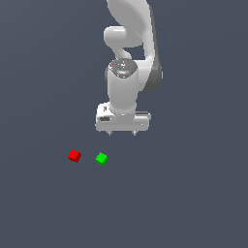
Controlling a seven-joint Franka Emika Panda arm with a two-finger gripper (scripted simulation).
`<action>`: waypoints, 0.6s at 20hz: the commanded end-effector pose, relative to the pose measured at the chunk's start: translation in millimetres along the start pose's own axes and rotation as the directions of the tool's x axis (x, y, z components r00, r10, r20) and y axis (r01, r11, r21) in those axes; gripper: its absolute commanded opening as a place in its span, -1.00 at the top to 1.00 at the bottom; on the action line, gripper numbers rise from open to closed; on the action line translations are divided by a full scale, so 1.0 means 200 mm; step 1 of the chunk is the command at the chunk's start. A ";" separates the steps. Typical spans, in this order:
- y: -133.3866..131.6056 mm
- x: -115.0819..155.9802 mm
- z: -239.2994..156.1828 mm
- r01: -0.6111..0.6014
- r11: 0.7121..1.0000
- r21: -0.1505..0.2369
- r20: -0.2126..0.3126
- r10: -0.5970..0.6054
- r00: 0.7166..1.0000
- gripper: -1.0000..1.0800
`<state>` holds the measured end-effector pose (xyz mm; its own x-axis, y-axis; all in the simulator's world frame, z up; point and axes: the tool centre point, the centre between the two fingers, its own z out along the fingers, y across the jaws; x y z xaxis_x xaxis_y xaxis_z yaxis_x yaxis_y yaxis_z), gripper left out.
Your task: Stack the red cube on top of the green cube.
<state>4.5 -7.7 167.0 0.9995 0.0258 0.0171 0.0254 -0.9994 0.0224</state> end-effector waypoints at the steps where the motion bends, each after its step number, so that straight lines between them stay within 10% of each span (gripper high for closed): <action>1: 0.00 0.00 0.00 0.000 1.000 0.000 0.000 0.000 1.000 -0.92; 12: 0.27 0.06 0.12 -0.066 0.998 0.003 0.004 0.066 0.998 -0.92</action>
<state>15.5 -47.7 150.7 0.9996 -0.0240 0.0155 -0.0243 -0.9995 0.0189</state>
